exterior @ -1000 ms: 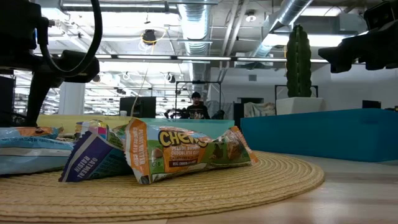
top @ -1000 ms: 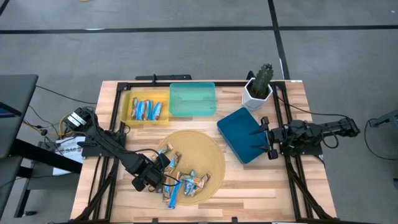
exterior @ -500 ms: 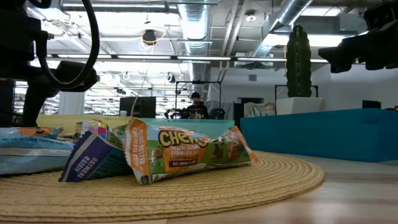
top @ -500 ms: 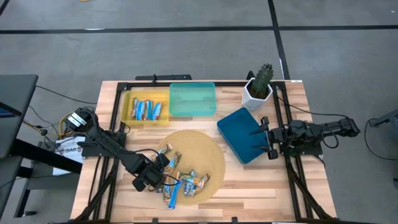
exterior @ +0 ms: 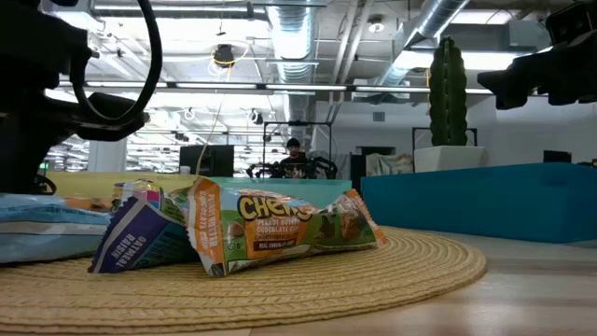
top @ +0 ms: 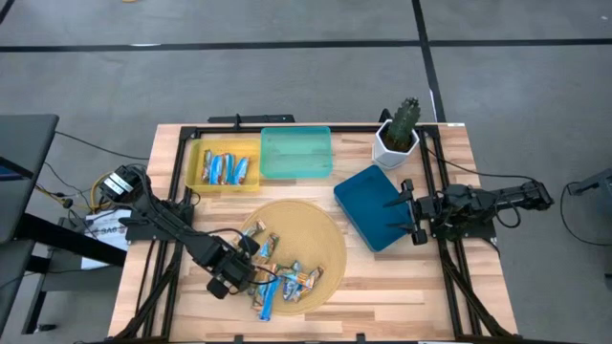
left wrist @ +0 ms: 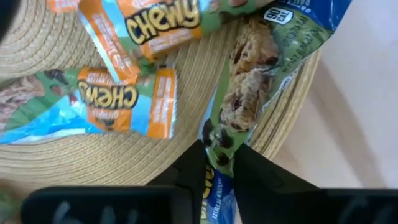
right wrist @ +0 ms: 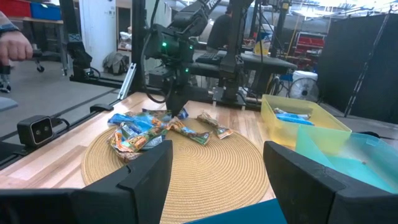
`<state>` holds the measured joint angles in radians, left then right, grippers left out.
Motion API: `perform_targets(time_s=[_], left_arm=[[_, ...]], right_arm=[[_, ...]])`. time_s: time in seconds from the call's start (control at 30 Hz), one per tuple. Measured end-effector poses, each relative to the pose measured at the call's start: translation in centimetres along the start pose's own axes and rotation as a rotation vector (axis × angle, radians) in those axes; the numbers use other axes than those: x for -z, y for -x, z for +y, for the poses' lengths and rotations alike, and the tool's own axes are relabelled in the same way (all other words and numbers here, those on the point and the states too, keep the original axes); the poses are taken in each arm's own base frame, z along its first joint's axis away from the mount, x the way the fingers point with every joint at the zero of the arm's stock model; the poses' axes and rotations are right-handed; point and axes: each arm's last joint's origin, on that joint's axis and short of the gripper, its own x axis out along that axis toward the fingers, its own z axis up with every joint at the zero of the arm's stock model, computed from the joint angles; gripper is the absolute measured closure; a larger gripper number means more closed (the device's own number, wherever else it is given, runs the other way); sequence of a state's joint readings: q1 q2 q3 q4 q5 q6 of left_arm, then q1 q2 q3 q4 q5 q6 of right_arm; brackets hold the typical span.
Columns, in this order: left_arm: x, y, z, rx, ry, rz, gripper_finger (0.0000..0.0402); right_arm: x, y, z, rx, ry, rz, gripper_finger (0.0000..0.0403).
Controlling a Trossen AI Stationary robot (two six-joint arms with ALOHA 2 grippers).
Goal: Pick and place Granola Bars by type
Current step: Put the left blue granola bar into the light blue bin
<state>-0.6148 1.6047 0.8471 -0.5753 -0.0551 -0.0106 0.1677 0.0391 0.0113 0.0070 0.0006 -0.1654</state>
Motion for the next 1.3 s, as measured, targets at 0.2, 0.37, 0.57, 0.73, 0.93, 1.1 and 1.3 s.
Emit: perform_targets(time_s=[0.2, 0.37, 0.57, 0.73, 0.93, 1.1, 1.3], left_arm=[[-0.6, 0.0, -0.2, 0.022, 0.083, -0.057, 0.0363], [-1.1, 0.1, -0.4, 0.07, 0.158, -0.109, 0.0366], [-2.4, 0.4, -0.4, 0.106, 0.193, -0.248, 0.0366], [-4.1, 1.0, -0.2, 0.097, 0.162, -0.431, 0.0366], [-5.9, 2.1, 0.9, 0.0, 0.123, -0.664, 0.0366], [-7.3, 3.4, 2.2, -0.093, 0.15, -0.856, 0.0366], [-8.3, 5.0, 3.5, -0.119, 0.202, -1.059, 0.0366]], right_arm=[[0.0, 0.0, 0.0, -0.001, 0.0, 0.0, 0.0159], [0.0, 0.0, 0.0, 0.0, 0.0, 0.0, 0.0159], [0.0, 0.0, 0.0, -0.001, 0.0, 0.0, 0.0159], [0.0, 0.0, 0.0, 0.0, 0.0, 0.0, 0.0159], [0.0, 0.0, 0.0, 0.0, 0.0, 0.0, 0.0159], [0.0, 0.0, 0.0, 0.0, 0.0, 0.0, 0.0159], [0.0, 0.0, 0.0, 0.0, 0.0, 0.0, 0.0159]])
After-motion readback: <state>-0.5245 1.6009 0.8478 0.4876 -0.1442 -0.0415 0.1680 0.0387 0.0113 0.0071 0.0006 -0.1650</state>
